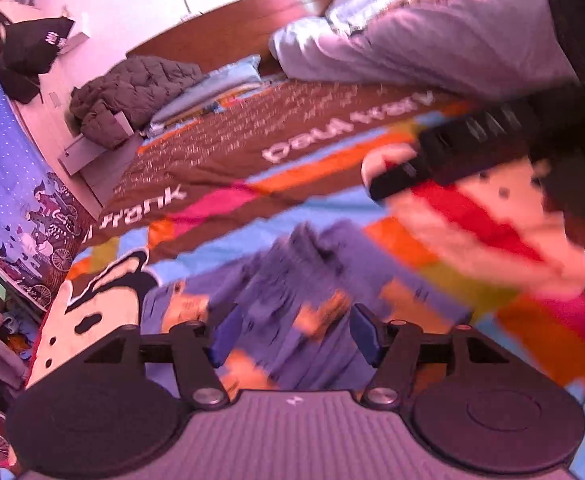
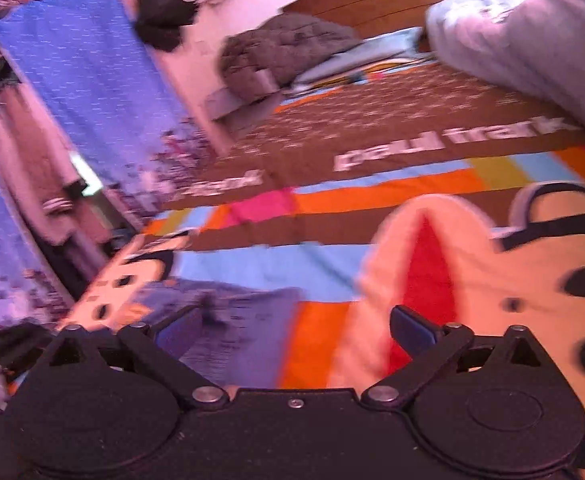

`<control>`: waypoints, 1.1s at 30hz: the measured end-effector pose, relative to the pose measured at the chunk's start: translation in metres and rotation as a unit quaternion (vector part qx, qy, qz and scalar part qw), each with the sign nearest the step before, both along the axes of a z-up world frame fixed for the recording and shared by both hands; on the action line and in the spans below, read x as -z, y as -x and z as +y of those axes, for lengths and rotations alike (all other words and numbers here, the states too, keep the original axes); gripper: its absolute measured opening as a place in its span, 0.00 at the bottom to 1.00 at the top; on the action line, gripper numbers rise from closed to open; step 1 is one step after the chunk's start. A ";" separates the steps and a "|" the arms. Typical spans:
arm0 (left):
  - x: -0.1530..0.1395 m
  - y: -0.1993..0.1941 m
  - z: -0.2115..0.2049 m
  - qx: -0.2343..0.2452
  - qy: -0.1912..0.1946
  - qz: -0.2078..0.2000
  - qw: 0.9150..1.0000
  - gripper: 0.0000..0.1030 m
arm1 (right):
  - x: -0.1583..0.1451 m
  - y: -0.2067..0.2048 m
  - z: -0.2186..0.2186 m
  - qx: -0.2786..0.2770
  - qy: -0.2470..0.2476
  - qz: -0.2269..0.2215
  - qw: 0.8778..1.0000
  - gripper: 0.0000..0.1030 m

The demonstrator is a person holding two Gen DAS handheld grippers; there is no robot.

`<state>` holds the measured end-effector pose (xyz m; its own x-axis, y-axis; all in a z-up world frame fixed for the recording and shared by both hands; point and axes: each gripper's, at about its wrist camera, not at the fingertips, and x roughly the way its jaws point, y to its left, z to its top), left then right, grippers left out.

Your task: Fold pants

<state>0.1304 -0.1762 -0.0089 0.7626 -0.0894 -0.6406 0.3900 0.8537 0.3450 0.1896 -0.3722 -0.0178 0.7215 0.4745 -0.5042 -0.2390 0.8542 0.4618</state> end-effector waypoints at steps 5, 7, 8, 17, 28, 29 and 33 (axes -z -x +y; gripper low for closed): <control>0.008 -0.005 0.020 0.012 0.020 0.031 0.999 0.66 | 0.007 -0.017 0.040 -0.050 0.002 -0.002 0.999 0.70; 0.010 -0.007 0.026 0.015 0.033 0.040 0.999 0.63 | 0.017 -0.028 0.050 -0.057 -0.015 0.026 0.998 0.68; 0.011 -0.009 0.030 0.015 0.040 0.044 0.998 0.57 | 0.022 -0.032 0.054 -0.061 -0.020 0.039 0.997 0.67; 0.008 -0.024 0.054 -0.006 0.119 0.092 0.989 0.13 | 0.029 -0.028 0.068 -0.054 0.021 0.032 0.998 0.04; -0.026 -0.017 0.054 -0.014 0.167 0.099 0.981 0.07 | -0.005 -0.016 0.041 -0.033 -0.036 0.022 0.999 0.02; -0.027 -0.016 0.052 -0.011 0.170 0.099 0.980 0.07 | -0.009 -0.012 0.039 -0.031 -0.034 0.016 0.999 0.02; -0.025 -0.012 0.037 0.009 0.172 0.098 0.980 0.07 | -0.015 0.002 0.028 -0.018 -0.012 0.013 1.000 0.02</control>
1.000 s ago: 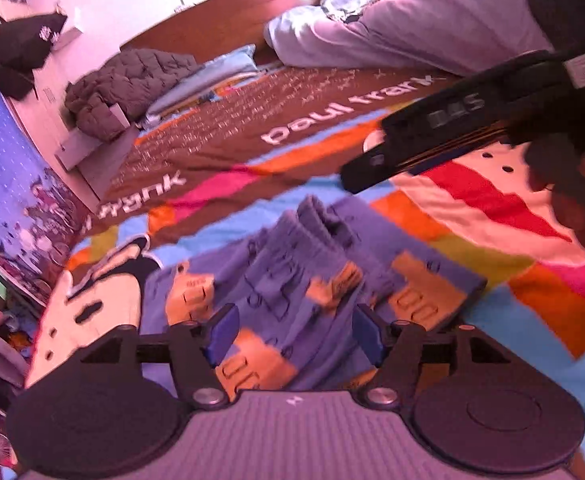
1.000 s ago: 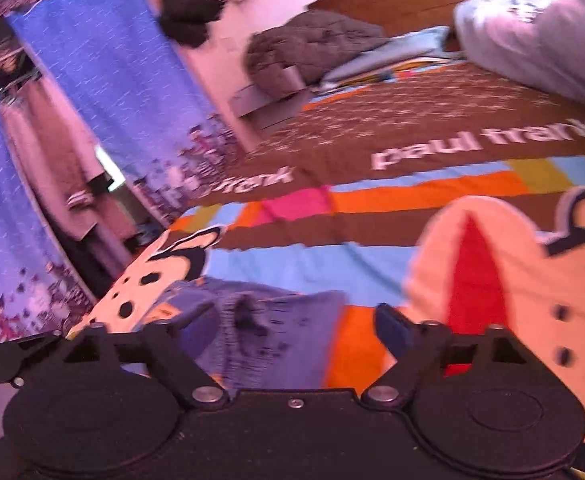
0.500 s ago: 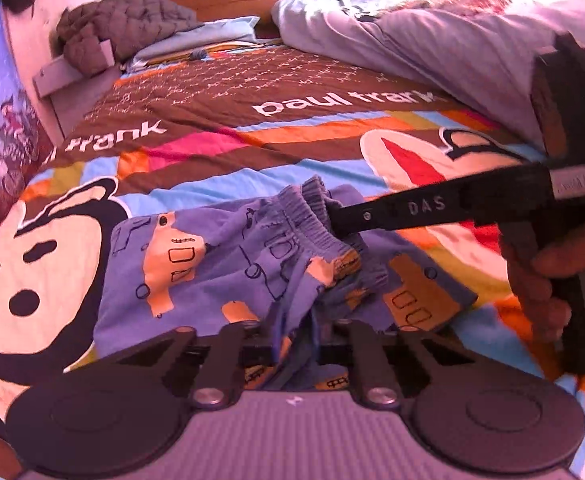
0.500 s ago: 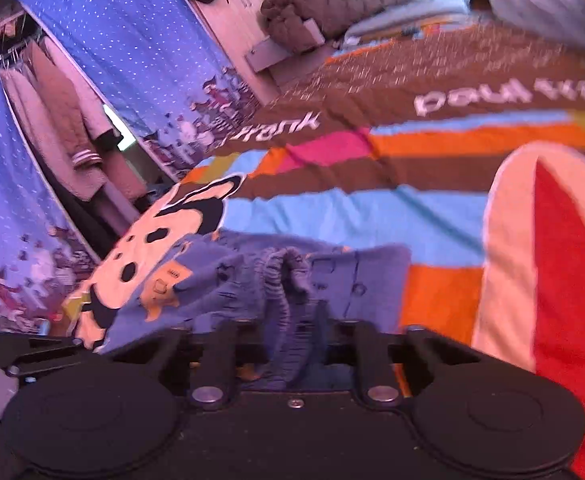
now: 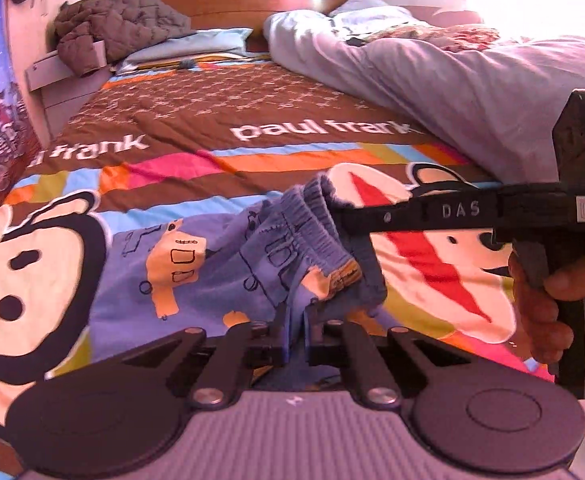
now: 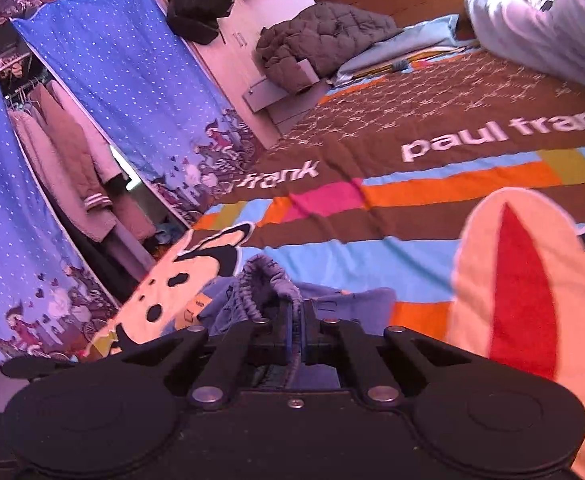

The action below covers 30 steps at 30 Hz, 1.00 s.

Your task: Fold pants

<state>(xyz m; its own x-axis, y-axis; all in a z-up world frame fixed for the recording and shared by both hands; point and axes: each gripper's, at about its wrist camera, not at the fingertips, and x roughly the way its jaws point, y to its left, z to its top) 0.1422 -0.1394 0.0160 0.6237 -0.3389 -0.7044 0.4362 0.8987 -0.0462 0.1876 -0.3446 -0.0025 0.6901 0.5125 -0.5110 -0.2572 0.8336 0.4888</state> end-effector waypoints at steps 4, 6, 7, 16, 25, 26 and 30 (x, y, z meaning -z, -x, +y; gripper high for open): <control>0.021 -0.001 -0.016 0.018 -0.016 0.011 1.000 0.09 | 0.016 0.008 -0.008 0.012 0.031 0.038 0.999 0.03; 0.032 -0.003 -0.018 0.016 -0.032 0.027 0.999 0.17 | 0.029 0.003 -0.005 0.012 0.063 0.060 0.996 0.10; 0.033 -0.002 -0.015 0.016 -0.033 0.031 0.999 0.30 | 0.033 0.001 -0.003 0.020 0.084 0.064 0.994 0.19; 0.000 0.021 0.067 -0.119 -0.002 -0.046 0.992 0.77 | 0.010 0.015 0.013 0.042 0.119 -0.040 0.991 0.76; 0.050 0.012 0.082 -0.184 -0.073 0.036 0.980 0.85 | 0.031 0.017 0.052 -0.021 0.234 0.016 0.972 0.88; 0.050 0.014 0.085 -0.185 -0.072 0.035 0.979 0.87 | 0.034 0.017 0.048 -0.023 0.230 0.023 0.973 0.92; 0.046 0.017 0.092 -0.184 -0.070 0.051 0.979 0.91 | 0.039 0.019 0.030 -0.037 0.209 0.049 0.976 0.99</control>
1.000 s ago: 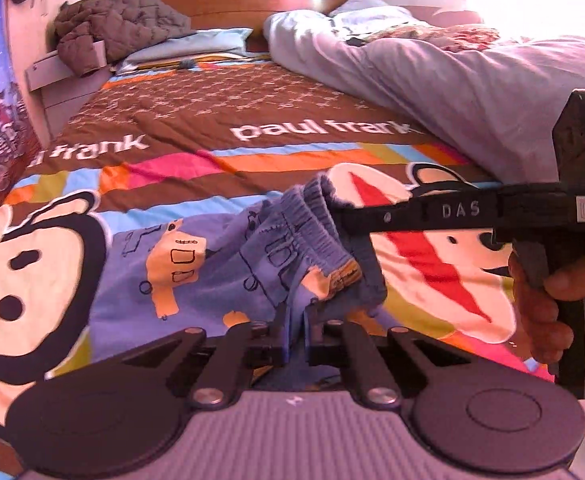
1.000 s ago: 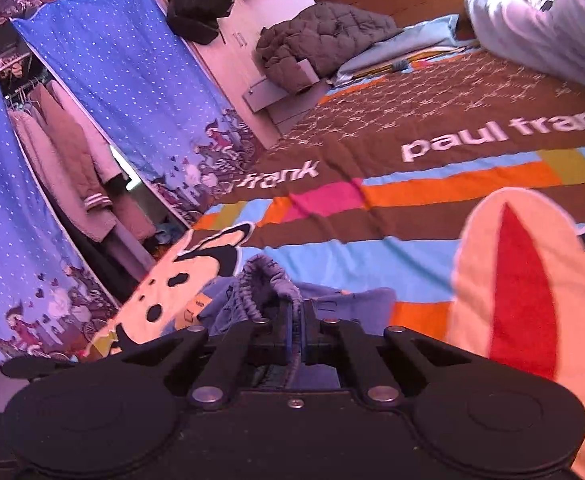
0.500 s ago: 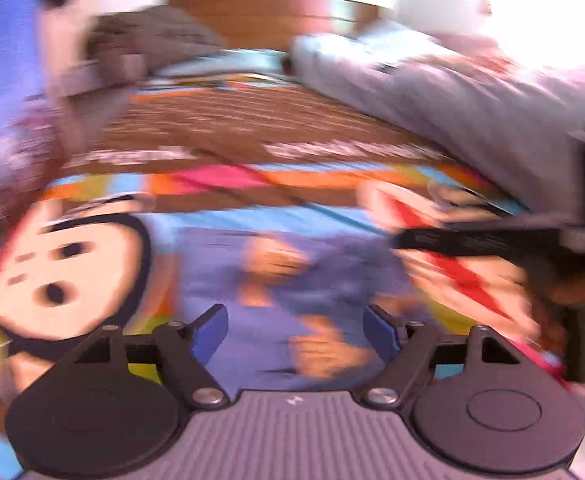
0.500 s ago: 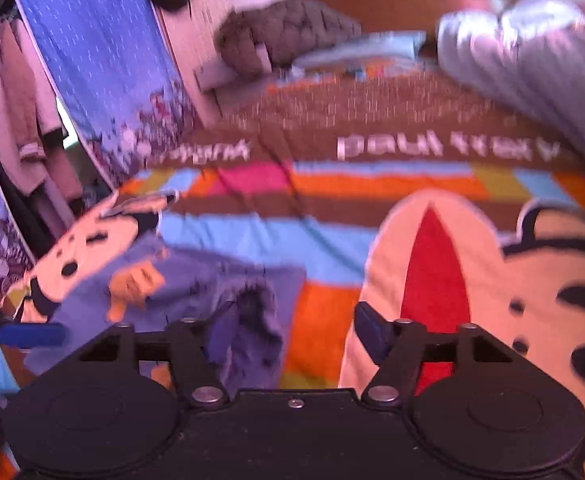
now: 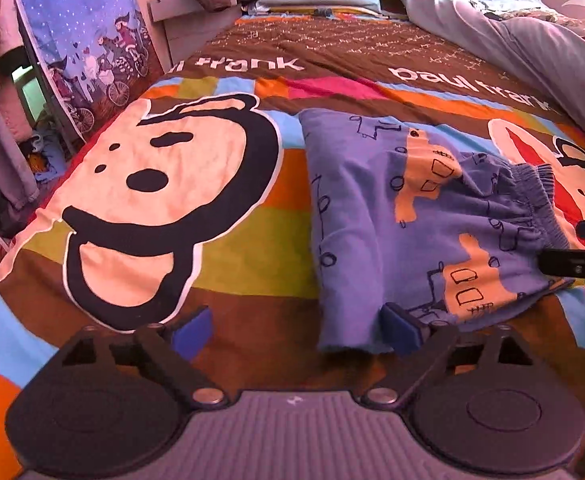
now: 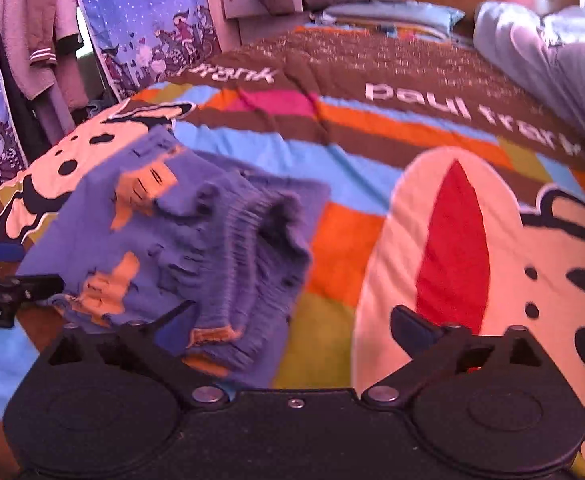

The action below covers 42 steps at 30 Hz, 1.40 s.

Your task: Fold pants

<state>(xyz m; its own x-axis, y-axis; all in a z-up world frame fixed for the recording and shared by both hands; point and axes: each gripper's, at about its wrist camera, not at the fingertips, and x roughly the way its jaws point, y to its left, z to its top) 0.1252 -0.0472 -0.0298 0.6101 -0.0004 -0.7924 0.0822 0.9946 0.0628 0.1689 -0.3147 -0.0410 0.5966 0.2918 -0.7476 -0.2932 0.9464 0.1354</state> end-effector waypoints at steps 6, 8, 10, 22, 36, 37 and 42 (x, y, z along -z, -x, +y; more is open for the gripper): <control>-0.039 -0.003 0.005 0.024 0.005 -0.060 0.998 0.95 | -0.029 0.008 -0.012 -0.018 -0.047 -0.066 0.997 0.99; -0.048 -0.018 -0.002 0.032 0.004 -0.089 0.996 0.97 | -0.031 0.001 -0.009 -0.001 -0.072 -0.084 0.994 0.99; -0.051 -0.041 -0.016 0.039 -0.014 -0.104 0.994 0.97 | -0.029 -0.013 -0.002 0.009 -0.098 -0.087 0.991 0.99; 0.018 -0.158 -0.055 0.073 -0.151 -0.083 0.982 0.92 | 0.018 -0.059 -0.009 0.110 -0.052 -0.045 0.991 0.98; -0.027 -0.068 -0.014 0.061 -0.023 -0.076 0.995 0.98 | -0.018 -0.020 0.009 0.033 -0.075 -0.042 0.996 0.99; -0.019 -0.061 -0.015 0.056 -0.041 -0.058 0.996 0.98 | -0.013 -0.013 0.014 0.025 -0.048 -0.030 0.998 0.99; 0.011 -0.022 -0.004 0.027 -0.041 -0.054 0.997 0.98 | 0.009 0.001 0.022 0.004 0.000 0.018 1.000 0.99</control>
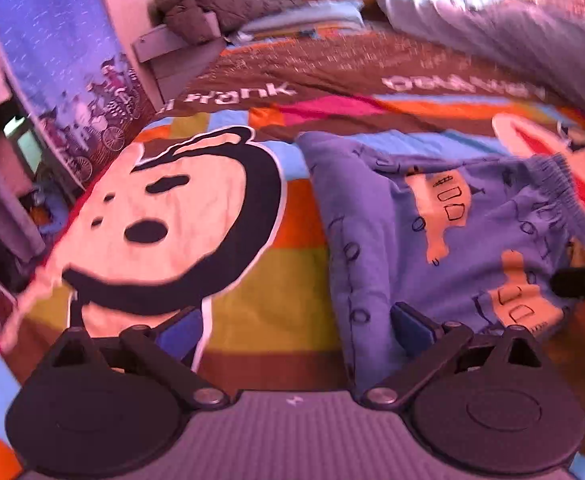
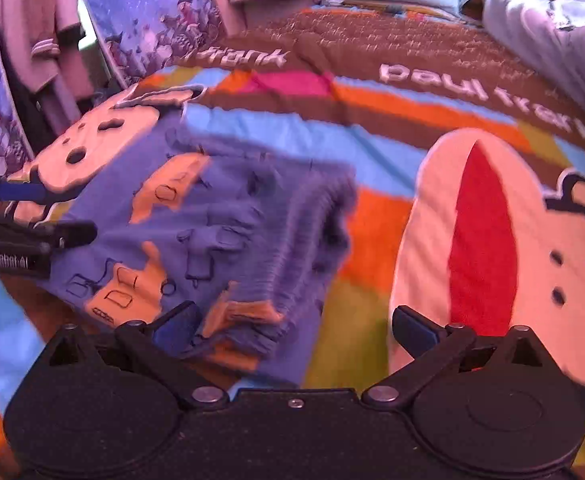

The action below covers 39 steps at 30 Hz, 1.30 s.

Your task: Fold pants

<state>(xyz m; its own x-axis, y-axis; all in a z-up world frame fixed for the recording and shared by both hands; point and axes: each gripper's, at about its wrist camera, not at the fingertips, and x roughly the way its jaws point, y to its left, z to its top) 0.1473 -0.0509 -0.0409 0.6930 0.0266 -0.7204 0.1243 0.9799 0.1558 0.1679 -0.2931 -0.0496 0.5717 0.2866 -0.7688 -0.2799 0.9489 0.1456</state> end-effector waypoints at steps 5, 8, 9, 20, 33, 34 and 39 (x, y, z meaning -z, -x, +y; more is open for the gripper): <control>-0.004 0.009 0.024 -0.029 0.074 0.012 0.997 0.99 | -0.008 0.007 -0.006 0.032 -0.021 0.010 0.999 0.99; -0.003 0.010 0.041 -0.048 0.127 0.031 0.990 0.99 | -0.020 0.022 -0.006 0.035 -0.045 -0.007 0.998 0.99; 0.000 0.010 0.044 -0.053 0.135 0.033 0.989 0.99 | -0.023 0.028 -0.007 0.038 -0.055 -0.010 0.998 0.99; 0.001 0.012 0.036 -0.054 0.117 0.023 0.991 0.99 | -0.025 0.058 -0.011 0.111 -0.098 -0.028 0.989 0.99; 0.002 0.011 0.046 -0.059 0.152 0.030 0.986 0.99 | -0.021 -0.063 0.027 0.130 0.013 -0.033 0.991 0.99; 0.002 0.011 0.046 -0.059 0.153 0.030 0.986 0.99 | -0.015 -0.069 0.026 0.137 0.028 -0.034 0.990 0.99; 0.003 0.010 0.044 -0.059 0.154 0.032 0.986 0.99 | -0.007 -0.076 -0.003 0.194 0.000 -0.025 0.981 0.99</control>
<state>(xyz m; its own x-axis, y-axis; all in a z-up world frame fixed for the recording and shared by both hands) 0.1377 -0.0065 -0.0438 0.6507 -0.1220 -0.7495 0.0067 0.9879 -0.1550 0.2440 -0.2963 -0.0422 0.6752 0.0401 -0.7365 0.0960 0.9853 0.1416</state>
